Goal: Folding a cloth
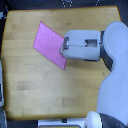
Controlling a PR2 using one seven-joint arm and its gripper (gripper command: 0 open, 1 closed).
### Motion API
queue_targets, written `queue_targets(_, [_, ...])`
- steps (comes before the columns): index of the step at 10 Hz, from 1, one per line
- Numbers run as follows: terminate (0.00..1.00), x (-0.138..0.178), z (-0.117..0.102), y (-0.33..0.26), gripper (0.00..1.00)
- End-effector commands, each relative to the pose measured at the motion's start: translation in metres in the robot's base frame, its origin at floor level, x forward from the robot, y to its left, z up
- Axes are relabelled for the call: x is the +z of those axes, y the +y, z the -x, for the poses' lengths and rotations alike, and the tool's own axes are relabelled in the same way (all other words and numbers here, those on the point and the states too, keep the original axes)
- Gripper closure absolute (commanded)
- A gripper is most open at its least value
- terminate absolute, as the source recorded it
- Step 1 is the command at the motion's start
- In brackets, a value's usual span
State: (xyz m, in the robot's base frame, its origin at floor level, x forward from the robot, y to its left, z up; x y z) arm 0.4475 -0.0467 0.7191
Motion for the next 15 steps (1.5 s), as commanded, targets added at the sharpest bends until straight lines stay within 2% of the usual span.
queue_targets(1, [0.0, 0.001, 0.001, -0.003, 1.0])
queue_targets(12, [0.0, 0.013, 0.0, -0.007, 1.0])
queue_targets(15, [0.0, 0.027, -0.003, -0.006, 1.0])
